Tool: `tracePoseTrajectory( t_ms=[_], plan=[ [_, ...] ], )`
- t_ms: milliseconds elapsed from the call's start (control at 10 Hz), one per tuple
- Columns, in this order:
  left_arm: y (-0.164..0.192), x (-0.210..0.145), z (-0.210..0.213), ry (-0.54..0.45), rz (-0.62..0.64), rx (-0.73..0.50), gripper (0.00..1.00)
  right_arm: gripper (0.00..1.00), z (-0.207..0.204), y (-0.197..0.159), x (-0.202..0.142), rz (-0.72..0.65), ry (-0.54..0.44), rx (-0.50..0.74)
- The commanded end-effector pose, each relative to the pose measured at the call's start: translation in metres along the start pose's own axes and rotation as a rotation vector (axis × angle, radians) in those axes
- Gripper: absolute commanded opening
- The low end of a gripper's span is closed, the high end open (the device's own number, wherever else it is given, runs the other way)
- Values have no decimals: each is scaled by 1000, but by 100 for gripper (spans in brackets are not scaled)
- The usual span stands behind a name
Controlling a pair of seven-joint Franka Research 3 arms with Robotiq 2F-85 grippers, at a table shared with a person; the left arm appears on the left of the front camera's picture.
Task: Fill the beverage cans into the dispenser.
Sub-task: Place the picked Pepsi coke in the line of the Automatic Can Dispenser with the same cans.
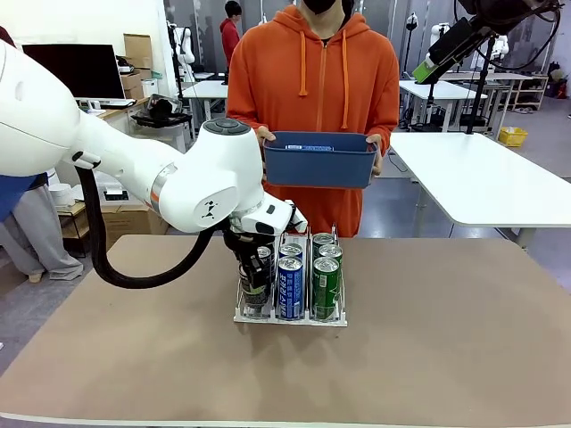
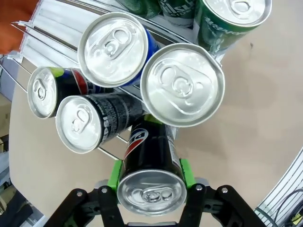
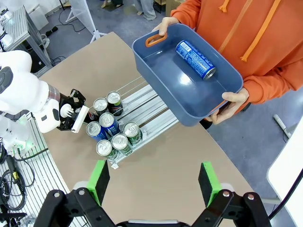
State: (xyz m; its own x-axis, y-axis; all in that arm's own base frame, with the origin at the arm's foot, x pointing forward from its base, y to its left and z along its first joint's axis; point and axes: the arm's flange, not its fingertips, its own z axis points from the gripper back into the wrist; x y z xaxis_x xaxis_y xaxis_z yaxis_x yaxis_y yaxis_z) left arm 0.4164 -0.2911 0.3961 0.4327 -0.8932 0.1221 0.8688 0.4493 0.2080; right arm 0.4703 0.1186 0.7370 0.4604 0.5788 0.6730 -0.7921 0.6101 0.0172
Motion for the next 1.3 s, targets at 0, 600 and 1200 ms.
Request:
tracePoseTrajectory(
  t_ms=[0, 600, 1200],
  plan=[
    [7, 3, -4, -43, -14, -52, 58, 100, 0, 0, 0, 3, 3, 0],
    [3, 3, -5, -10, -8, -35, 58, 100, 0, 0, 0, 3, 3, 0],
    [1, -4, -16, -10, 15, -49, 78, 100, 0, 0, 0, 3, 3, 0]
  ],
)
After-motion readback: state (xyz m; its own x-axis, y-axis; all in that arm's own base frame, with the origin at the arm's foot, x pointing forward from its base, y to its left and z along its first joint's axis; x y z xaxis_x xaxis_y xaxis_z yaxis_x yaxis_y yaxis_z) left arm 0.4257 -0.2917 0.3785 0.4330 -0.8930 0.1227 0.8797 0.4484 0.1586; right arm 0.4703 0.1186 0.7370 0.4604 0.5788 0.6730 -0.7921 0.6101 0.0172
